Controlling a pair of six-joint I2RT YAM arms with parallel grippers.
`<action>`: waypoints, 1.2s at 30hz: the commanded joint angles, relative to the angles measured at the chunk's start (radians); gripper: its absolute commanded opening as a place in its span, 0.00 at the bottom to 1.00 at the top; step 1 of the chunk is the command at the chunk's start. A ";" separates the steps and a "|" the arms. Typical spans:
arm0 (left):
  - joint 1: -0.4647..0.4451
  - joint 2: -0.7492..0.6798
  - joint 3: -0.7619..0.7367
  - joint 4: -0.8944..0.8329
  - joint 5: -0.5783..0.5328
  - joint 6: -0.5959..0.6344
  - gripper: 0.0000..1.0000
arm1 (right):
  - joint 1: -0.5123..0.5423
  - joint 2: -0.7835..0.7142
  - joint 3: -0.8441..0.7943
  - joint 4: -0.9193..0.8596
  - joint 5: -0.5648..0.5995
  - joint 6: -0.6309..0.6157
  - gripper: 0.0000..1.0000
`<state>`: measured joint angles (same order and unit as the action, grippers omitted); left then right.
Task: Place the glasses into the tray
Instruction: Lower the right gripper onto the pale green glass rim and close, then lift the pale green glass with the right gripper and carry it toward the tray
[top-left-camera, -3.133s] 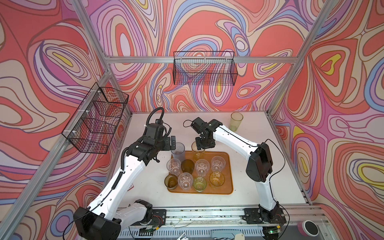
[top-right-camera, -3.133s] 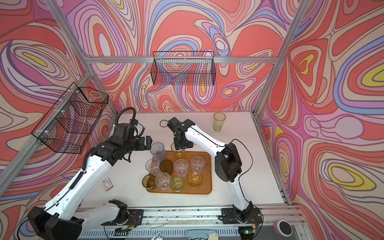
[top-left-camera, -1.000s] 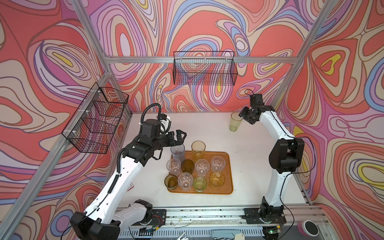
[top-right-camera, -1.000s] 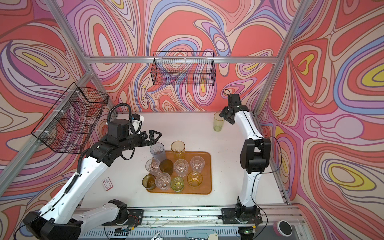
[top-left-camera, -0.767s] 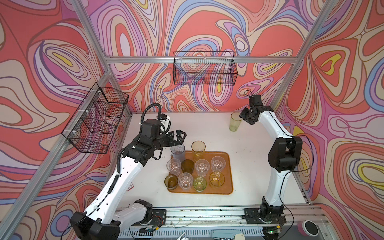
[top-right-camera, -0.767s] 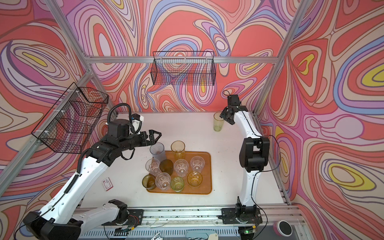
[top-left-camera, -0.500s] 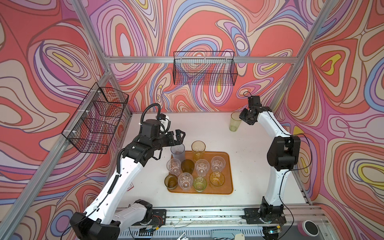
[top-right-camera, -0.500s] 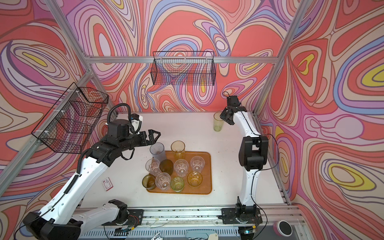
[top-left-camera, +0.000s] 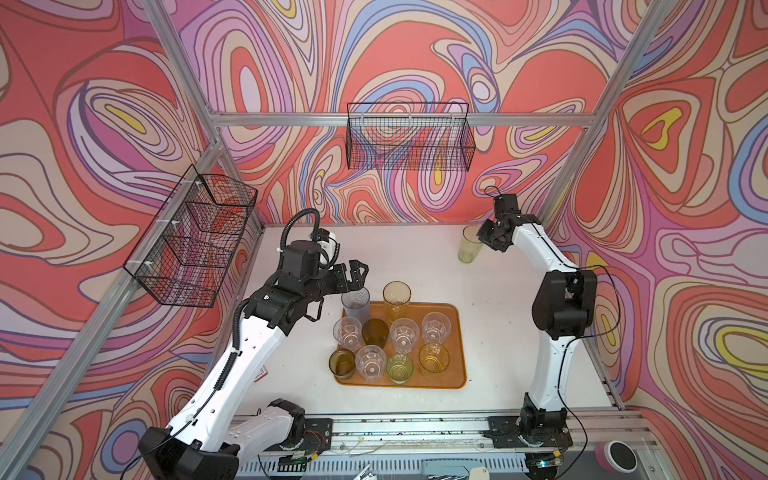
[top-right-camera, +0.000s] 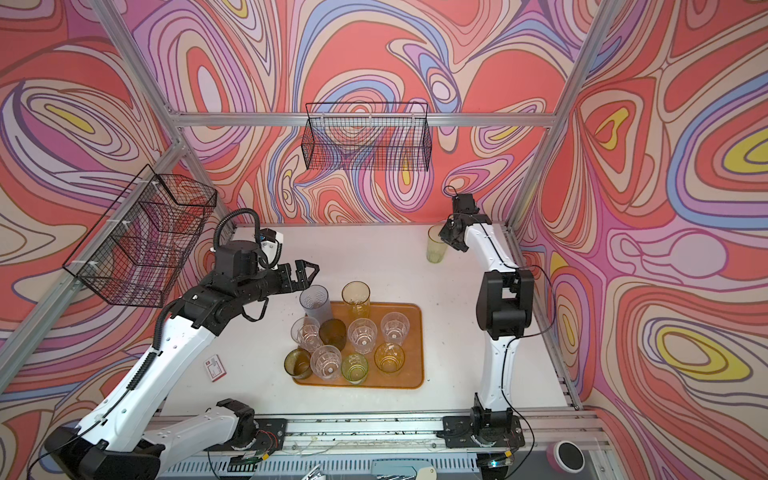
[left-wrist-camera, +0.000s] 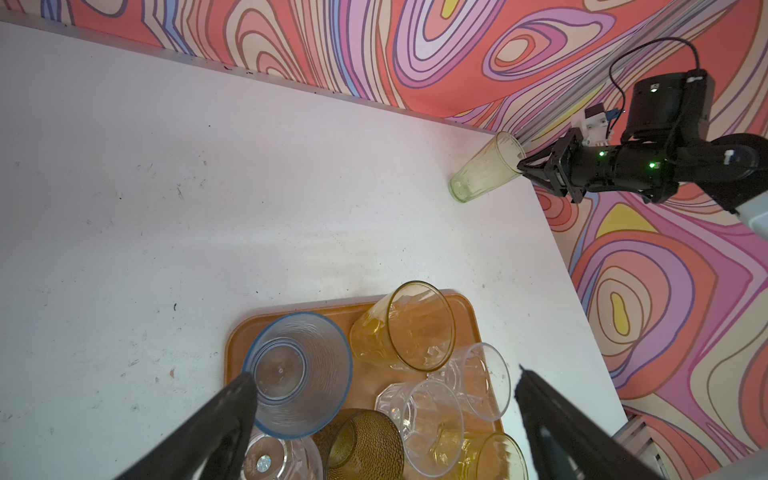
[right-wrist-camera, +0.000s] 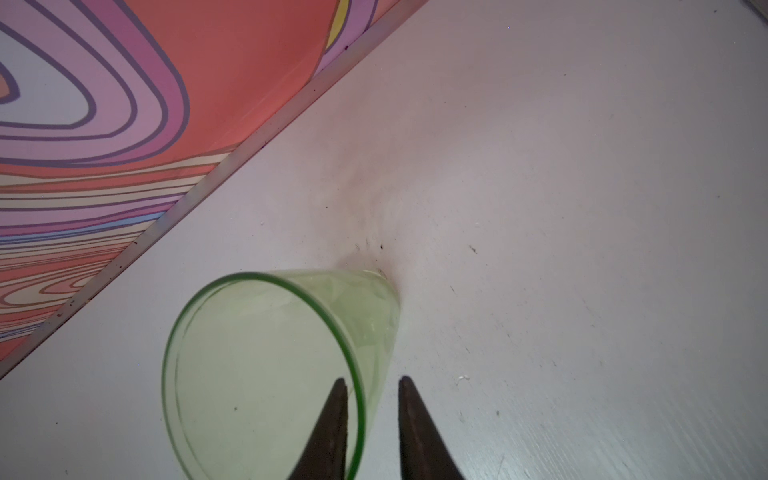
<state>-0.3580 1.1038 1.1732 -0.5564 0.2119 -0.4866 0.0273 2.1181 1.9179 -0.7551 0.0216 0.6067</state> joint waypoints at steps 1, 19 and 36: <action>0.005 -0.004 -0.018 -0.006 -0.039 -0.020 1.00 | -0.004 -0.001 -0.020 -0.015 -0.001 -0.019 0.21; 0.006 0.018 -0.012 -0.013 -0.018 -0.017 1.00 | -0.003 -0.017 -0.046 -0.017 -0.017 -0.027 0.06; 0.006 0.029 0.002 -0.010 0.024 -0.013 1.00 | 0.000 -0.235 -0.220 0.044 -0.076 -0.031 0.00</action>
<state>-0.3580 1.1389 1.1641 -0.5575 0.2218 -0.5014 0.0273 1.9602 1.7100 -0.7490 -0.0246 0.5861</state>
